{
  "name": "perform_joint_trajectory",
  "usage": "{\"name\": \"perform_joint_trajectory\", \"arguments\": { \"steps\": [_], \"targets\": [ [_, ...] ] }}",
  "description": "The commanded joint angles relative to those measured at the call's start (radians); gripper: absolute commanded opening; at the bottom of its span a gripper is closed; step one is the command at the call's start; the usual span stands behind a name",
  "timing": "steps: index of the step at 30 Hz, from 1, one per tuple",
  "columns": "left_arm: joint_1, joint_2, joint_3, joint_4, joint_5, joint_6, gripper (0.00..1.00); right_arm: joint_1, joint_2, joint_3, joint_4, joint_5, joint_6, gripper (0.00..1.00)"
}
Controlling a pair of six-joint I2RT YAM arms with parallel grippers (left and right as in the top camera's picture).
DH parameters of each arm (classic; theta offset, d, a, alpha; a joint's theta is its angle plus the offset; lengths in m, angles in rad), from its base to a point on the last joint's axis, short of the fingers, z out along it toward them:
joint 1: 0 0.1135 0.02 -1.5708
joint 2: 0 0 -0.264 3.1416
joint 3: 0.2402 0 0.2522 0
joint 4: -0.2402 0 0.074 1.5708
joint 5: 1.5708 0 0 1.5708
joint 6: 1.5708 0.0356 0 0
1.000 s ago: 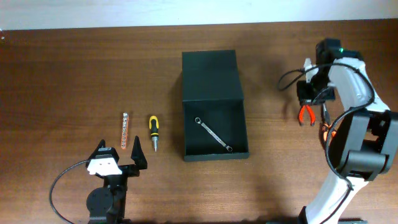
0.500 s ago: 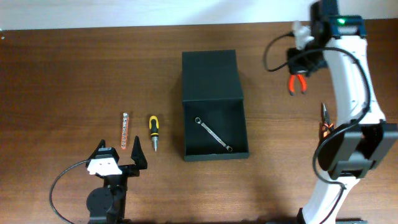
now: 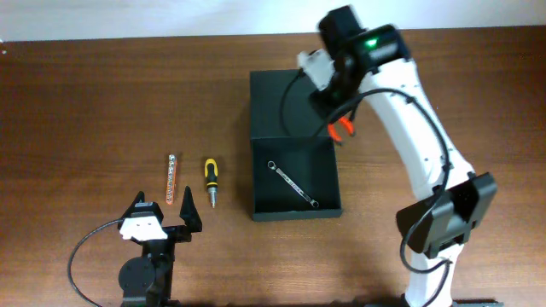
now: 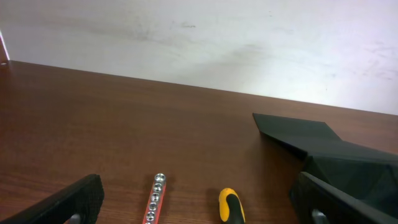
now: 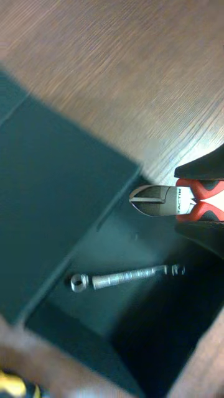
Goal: Pack container
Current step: 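Lift the red pliers and carry them left over the black box, then lower the red pliers into the box beside the wrench and release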
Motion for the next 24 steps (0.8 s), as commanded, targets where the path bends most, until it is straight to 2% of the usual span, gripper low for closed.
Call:
{"name": "perform_joint_trajectory", "arguments": {
  "steps": [1,7,16,24],
  "targets": [
    [-0.004,-0.001,-0.002,-0.005,0.007,0.016,0.99,0.061,0.003,0.02,-0.001,-0.009,-0.022,0.04],
    [-0.004,-0.001,-0.002,-0.005,0.007,0.016,0.99,0.119,0.003,-0.027,0.011,-0.01,-0.021,0.04],
    [-0.004,-0.001,-0.002,-0.005,0.007,0.016,0.99,0.121,0.003,-0.231,0.137,-0.067,-0.018,0.04],
    [-0.004,-0.001,-0.002,-0.005,0.007,0.016,0.99,0.121,0.003,-0.305,0.155,-0.115,-0.018,0.04]
  ]
}}
